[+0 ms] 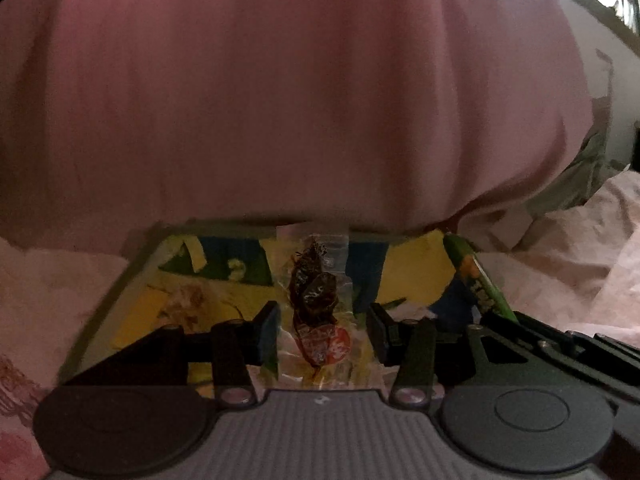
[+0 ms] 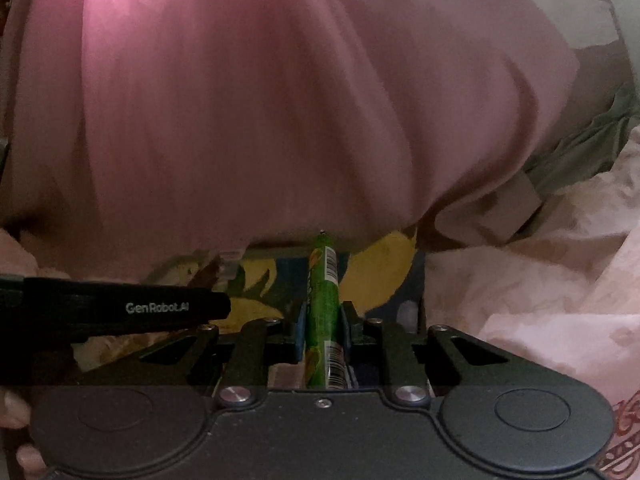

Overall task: Organize snacks
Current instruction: 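Lower both snacks into the tray and open both grippers, then withdraw both tools back toward the granola bar and orange wrappers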

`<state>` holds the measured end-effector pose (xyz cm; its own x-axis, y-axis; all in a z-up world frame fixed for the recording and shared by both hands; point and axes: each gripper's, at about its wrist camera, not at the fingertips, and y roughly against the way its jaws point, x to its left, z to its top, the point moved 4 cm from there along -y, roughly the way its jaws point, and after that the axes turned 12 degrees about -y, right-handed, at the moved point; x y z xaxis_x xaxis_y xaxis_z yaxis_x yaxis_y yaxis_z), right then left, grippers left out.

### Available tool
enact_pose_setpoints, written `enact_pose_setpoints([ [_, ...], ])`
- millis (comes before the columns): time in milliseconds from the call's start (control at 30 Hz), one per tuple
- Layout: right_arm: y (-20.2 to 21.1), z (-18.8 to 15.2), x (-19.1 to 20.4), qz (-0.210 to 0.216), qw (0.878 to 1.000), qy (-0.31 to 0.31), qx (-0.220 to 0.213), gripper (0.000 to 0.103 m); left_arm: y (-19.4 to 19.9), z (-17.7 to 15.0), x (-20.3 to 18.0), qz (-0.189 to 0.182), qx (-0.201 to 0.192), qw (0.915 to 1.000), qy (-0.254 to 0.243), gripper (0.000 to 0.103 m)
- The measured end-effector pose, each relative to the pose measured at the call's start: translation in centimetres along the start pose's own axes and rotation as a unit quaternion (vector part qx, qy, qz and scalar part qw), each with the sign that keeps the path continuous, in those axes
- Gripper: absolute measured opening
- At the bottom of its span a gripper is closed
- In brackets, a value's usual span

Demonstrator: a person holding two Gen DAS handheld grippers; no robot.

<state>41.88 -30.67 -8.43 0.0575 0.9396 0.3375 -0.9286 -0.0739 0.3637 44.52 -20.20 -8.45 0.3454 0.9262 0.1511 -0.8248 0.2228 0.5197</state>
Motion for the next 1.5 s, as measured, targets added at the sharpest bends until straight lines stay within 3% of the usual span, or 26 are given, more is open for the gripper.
enact_pose_setpoints([
  [367,-2.1,-1.7,-0.2,-0.011,1.000,0.013,0.023,0.020,-1.5,-1.9,-1.2,0.003,0.041,0.9984,-0.040,0.052],
  [567,-1.6,-1.0,-0.4,-0.008,1.000,0.002,0.015,0.035,-1.3,-2.1,-0.9,-0.004,0.057,0.9978,-0.032,0.055],
  [633,-0.9,-0.6,-0.6,-0.011,1.000,0.002,0.010,0.042,-1.0,-2.1,-0.4,-0.012,0.059,0.9981,-0.016,0.065],
  [767,0.8,0.5,-0.6,-0.015,1.000,-0.010,-0.007,0.058,0.2,-1.8,0.9,-0.014,0.052,0.9983,0.021,0.073],
  [1133,8.8,3.7,1.1,-0.006,0.998,-0.015,-0.063,0.098,8.4,-0.2,3.8,0.032,-0.017,0.9966,0.075,0.102],
  [1300,12.0,3.1,2.6,0.005,0.997,-0.007,-0.070,0.102,13.3,-0.8,4.9,0.047,-0.039,0.9953,0.075,0.102],
  [1500,15.3,0.9,4.8,0.013,0.998,-0.003,-0.060,0.102,18.7,-2.9,5.9,0.062,-0.038,0.9950,0.068,0.102],
])
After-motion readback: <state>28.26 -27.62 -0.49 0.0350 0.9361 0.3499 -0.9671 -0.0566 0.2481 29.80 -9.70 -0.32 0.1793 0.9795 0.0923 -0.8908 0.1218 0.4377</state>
